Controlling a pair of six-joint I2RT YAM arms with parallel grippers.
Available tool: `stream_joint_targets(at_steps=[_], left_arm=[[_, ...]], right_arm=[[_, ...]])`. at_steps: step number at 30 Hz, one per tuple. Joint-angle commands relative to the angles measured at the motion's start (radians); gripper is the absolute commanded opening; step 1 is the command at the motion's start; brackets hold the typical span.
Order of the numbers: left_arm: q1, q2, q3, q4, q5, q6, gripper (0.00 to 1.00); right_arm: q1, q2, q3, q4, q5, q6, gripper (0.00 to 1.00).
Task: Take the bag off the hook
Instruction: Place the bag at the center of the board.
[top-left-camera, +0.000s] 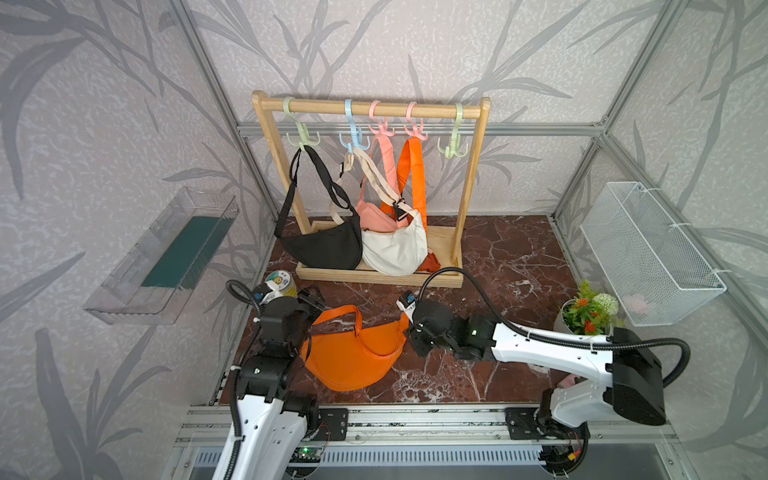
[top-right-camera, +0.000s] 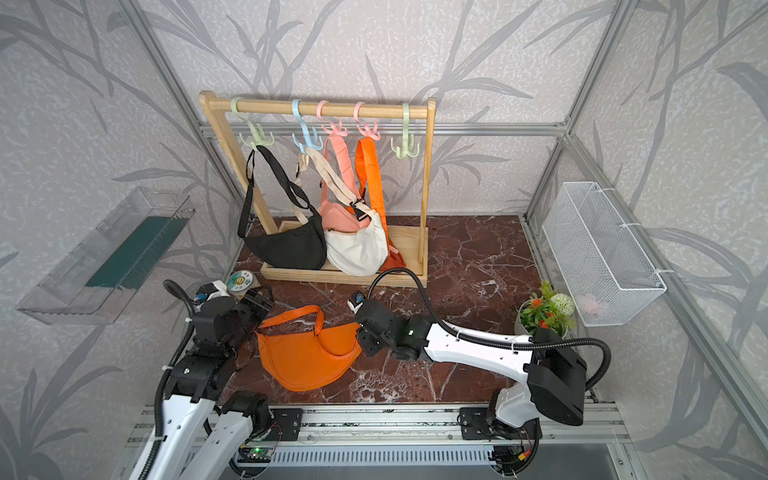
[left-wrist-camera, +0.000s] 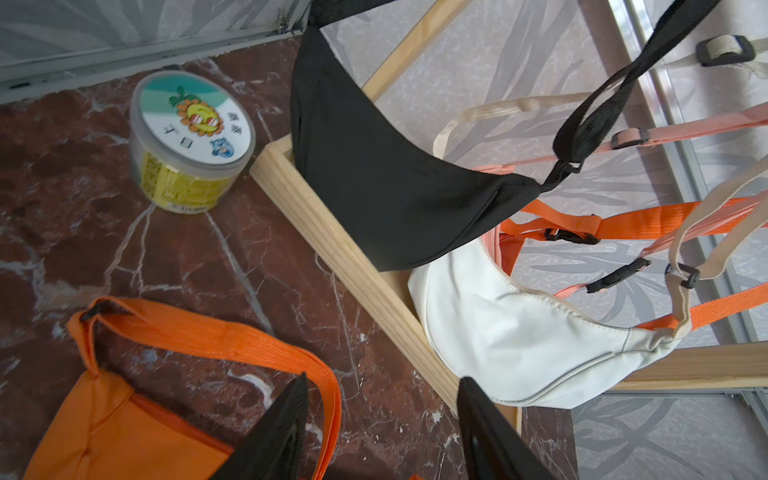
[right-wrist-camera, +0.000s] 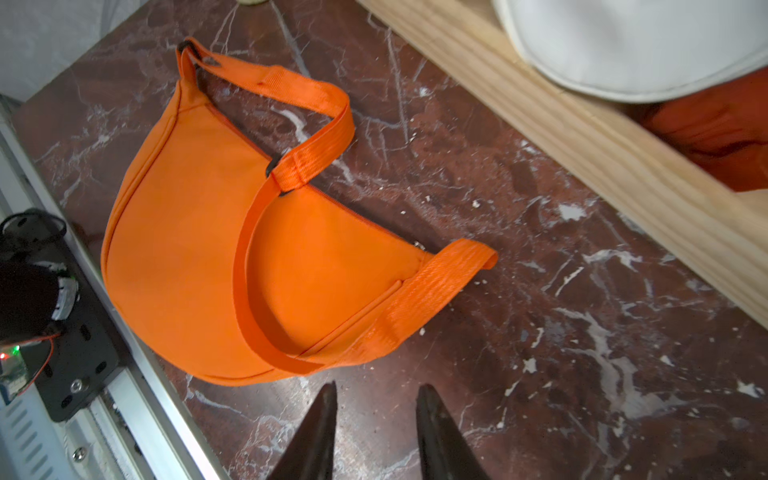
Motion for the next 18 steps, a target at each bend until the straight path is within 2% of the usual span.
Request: stream_joint_targets(at_steps=[1,11,18], left_arm=[[0.0,0.1,0.076,0.142,-0.002,0.088,0.59],[-0.025,0.382,0.311,0.317,0.016,0.276,0.55],[-0.122,0.492,0.441,0.418,-0.021,0.474,0.53]], right_arm=[[-0.097,-0.057,-0.004,0.045,-0.003,0.016,0.34],[-0.313,-0.081,0.063,0.148,-0.015,-0.111,0.31],[-0.434,-0.044,0.142,0.233,-0.039,-0.157,0.3]])
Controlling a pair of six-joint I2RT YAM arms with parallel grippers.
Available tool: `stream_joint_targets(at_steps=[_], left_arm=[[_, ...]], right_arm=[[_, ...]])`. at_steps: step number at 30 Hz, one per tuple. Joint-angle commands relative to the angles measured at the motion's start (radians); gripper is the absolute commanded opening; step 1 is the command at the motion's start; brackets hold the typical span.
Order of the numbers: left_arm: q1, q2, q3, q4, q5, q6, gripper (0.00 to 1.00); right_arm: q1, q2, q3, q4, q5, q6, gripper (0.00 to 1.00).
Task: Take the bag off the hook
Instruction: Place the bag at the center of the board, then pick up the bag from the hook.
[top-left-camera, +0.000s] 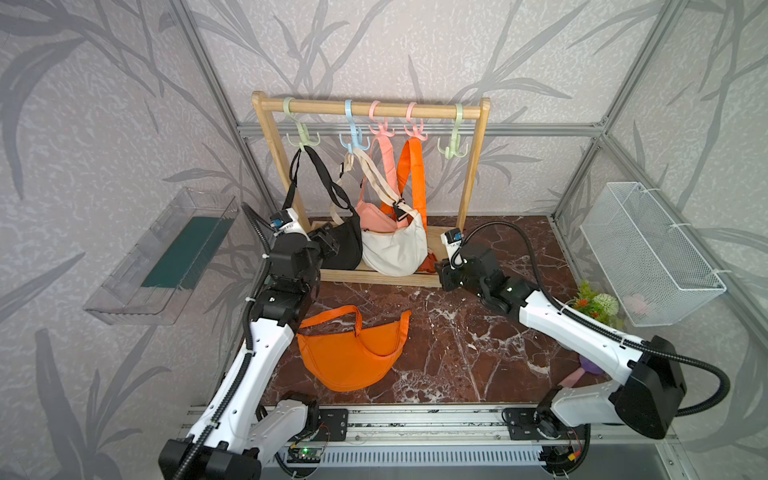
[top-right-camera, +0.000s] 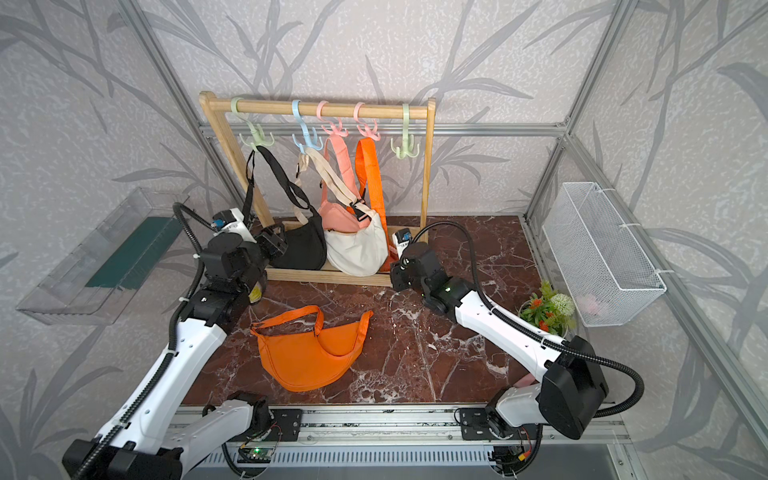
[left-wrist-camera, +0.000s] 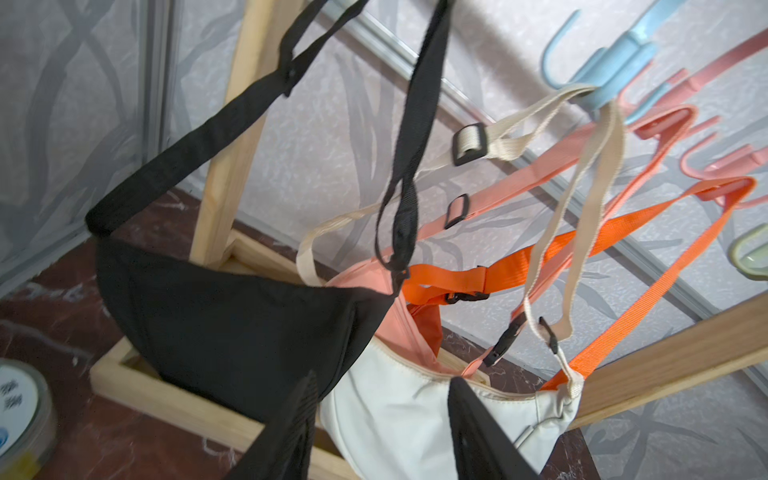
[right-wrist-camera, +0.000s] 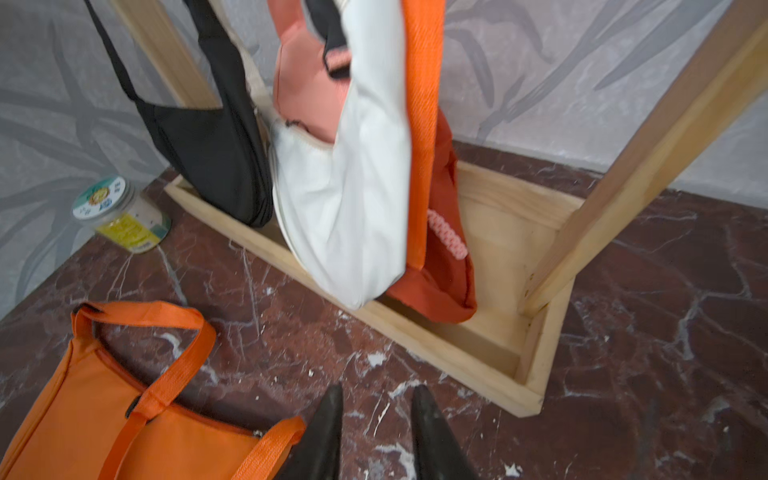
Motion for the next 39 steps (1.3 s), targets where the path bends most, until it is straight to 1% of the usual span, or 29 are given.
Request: stream_joint_targets(at_steps=[1,4,6,10,14,17,23,29,32,34,39], left_arm=[[-0.051,0.048,0.079,0.088,-0.025,0.164,0.53],[-0.094,0.097,0.118,0.155,-0.039,0.26,0.53],[-0.106,0.137,0.156,0.181,-0.017,0.299,0.52],[-0.13,0.237,0.271,0.167,0.06,0.349,0.51],[-0.157,0.33,0.358,0.16,0.157,0.372,0.5],[-0.174,0.395,0.425,0.121,0.218,0.386,0.49],[-0.192,0.509,0.57,0.035,0.301,0.395,0.48],[-0.199,0.598,0.651,0.042,0.373,0.388,0.47],[-0.202,0.64,0.689,0.051,0.389,0.373,0.47],[-0.203,0.662,0.696,0.073,0.39,0.372,0.47],[-0.203,0.707,0.706,0.108,0.339,0.381,0.48]], right_arm=[[-0.042,0.025,0.056,0.082,-0.019,-0.044,0.29],[-0.079,0.046,0.084,0.106,-0.038,-0.042,0.28],[-0.097,0.058,0.096,0.125,-0.063,-0.038,0.28],[-0.117,0.089,0.131,0.144,-0.112,-0.064,0.27],[-0.119,0.106,0.136,0.193,-0.137,-0.108,0.28],[-0.118,0.121,0.143,0.238,-0.159,-0.146,0.28],[-0.12,0.171,0.192,0.297,-0.147,-0.19,0.29],[-0.123,0.23,0.252,0.351,-0.146,-0.201,0.3],[-0.124,0.26,0.286,0.383,-0.144,-0.197,0.31],[-0.125,0.285,0.312,0.4,-0.14,-0.194,0.34],[-0.125,0.358,0.376,0.419,-0.126,-0.184,0.4]])
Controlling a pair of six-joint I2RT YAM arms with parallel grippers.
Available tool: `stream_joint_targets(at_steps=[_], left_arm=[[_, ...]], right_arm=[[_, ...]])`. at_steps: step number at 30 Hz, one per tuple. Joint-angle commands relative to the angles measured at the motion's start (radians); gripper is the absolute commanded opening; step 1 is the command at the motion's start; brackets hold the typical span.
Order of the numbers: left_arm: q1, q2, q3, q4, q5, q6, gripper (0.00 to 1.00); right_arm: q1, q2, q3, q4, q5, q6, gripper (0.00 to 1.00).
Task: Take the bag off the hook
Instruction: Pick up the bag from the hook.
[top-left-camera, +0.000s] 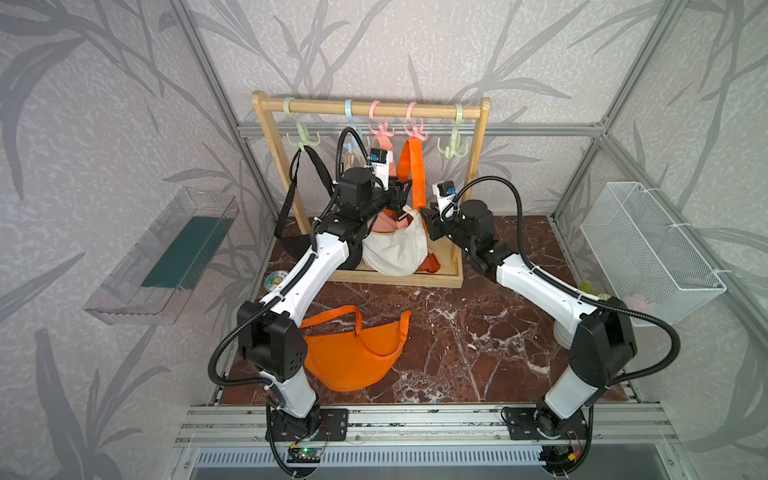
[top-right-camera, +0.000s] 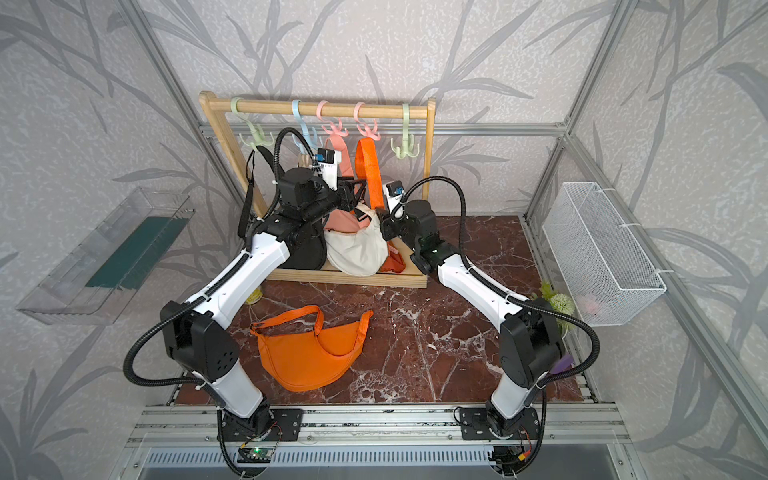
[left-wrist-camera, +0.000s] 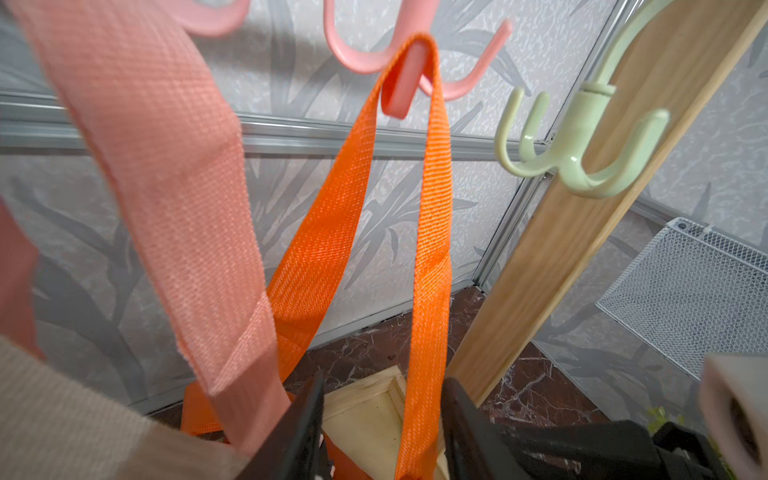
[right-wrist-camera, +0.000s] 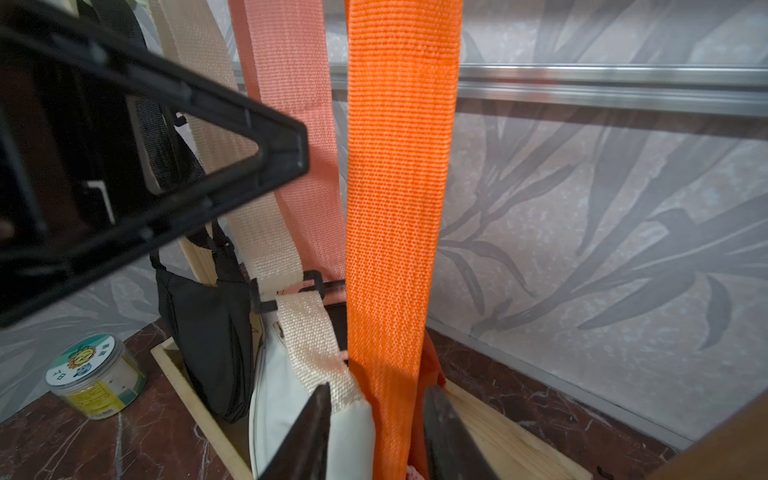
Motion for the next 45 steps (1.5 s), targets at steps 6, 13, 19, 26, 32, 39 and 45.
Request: stream_joint_targets(at_steps=[6,13,19,26,32,39,45], left_arm=[[-0.003,0.064,0.077,0.042,-0.076,0.01,0.49],[-0.002,0.1,0.106,0.037,-0.155,0.027,0.53],[-0.002,0.107,0.105,0.032,-0.202,0.057,0.56],[-0.001,0.132,0.139,0.041,-0.216,0.09,0.62],[-0.002,0.161,0.181,0.075,-0.164,0.087,0.63],[-0.001,0.182,0.213,0.086,-0.176,0.092,0.63],[-0.001,0.182,0.221,0.102,-0.195,0.113,0.63]], right_arm=[[-0.005,0.087,0.098,0.072,0.03,0.004,0.47],[-0.007,0.154,0.132,0.094,0.041,0.002,0.5],[-0.015,0.17,0.139,0.087,0.098,0.019,0.36],[-0.029,0.136,0.099,0.108,0.122,0.029,0.14],[-0.028,0.119,0.106,0.082,0.093,0.022,0.13],[-0.029,0.102,0.091,0.079,0.079,0.027,0.11],[-0.032,0.083,0.073,0.084,0.082,0.009,0.1]])
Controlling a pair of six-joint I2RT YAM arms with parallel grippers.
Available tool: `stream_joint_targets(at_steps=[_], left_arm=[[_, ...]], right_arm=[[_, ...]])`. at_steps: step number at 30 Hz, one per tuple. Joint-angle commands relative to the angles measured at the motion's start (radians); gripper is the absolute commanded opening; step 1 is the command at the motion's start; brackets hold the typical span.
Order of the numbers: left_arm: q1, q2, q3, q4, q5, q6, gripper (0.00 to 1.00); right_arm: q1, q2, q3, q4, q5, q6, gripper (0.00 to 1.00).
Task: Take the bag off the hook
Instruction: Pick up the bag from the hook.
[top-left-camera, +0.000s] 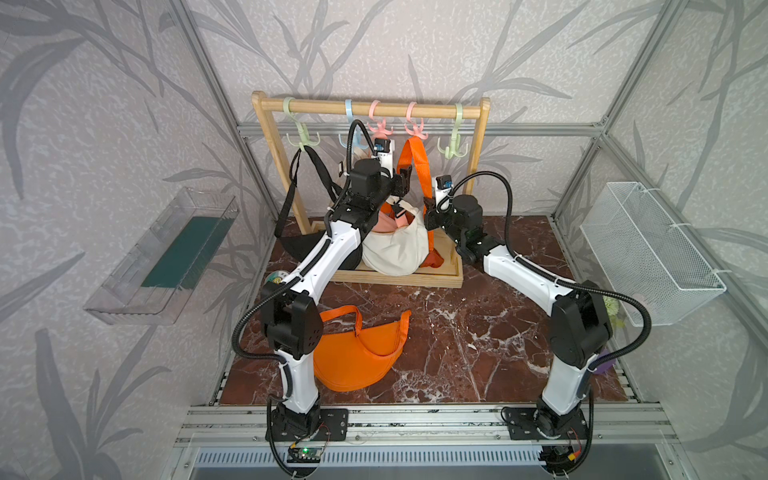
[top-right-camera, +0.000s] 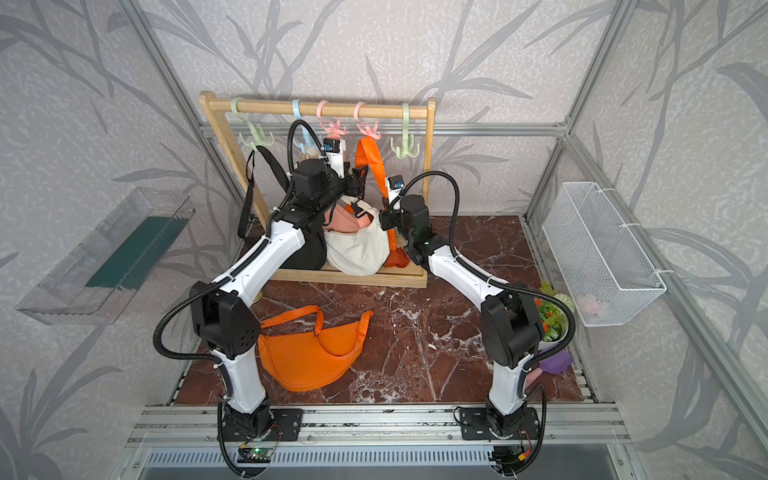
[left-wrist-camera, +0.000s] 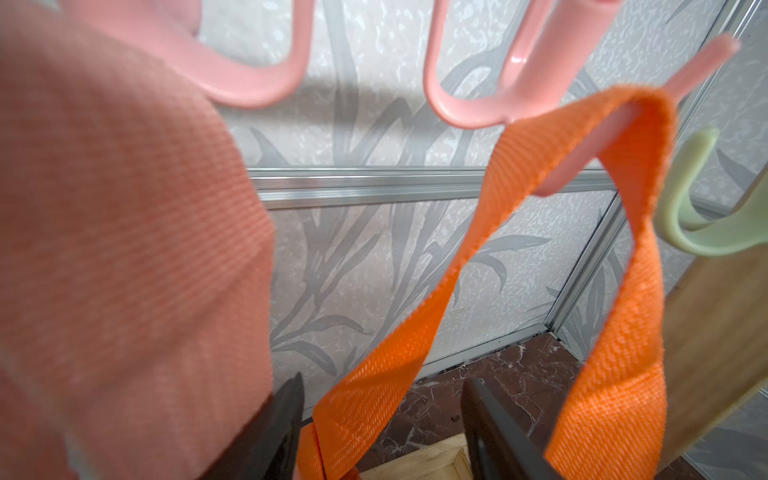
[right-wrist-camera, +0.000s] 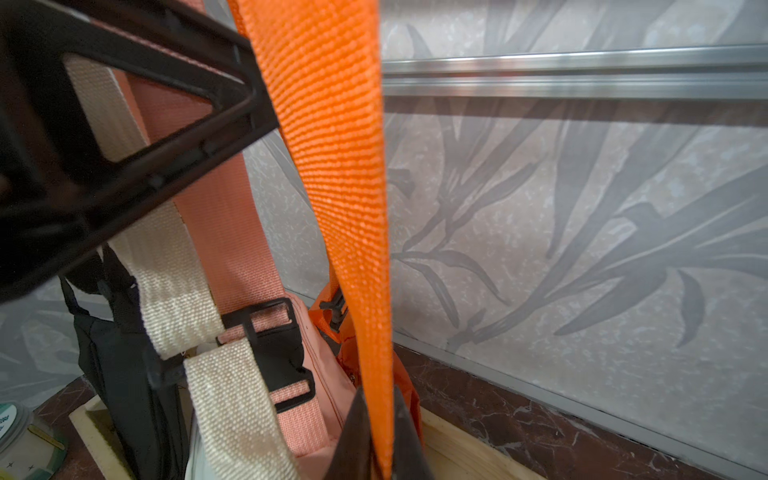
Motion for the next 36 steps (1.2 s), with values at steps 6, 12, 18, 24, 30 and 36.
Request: stream_joint_targets(at_steps=[6,12,18,24,30,36], left_arm=[[-0.002,0.03,0.067,0.046,0.016,0.065,0.64],[0.0,0.058,0.082,0.057,0.076,0.074,0.64],[0.001,0.067,0.096,0.062,0.145,0.096,0.27],[0.002,0.055,0.091,0.057,0.138,0.12,0.0],[0.003,0.055,0.091,0.062,0.109,0.123,0.0],[0.003,0.055,0.091,0.068,0.106,0.113,0.0]], right_arm=[[-0.016,-0.057,-0.027,0.021,-0.007,-0.008,0.09],[-0.021,-0.054,-0.027,0.015,-0.038,-0.001,0.08],[-0.027,-0.043,-0.019,0.013,-0.047,0.008,0.08],[-0.032,-0.037,-0.015,0.013,-0.042,0.011,0.08],[-0.038,-0.028,-0.007,0.01,-0.039,0.028,0.08],[-0.043,-0.026,-0.004,0.007,-0.039,0.024,0.08]])
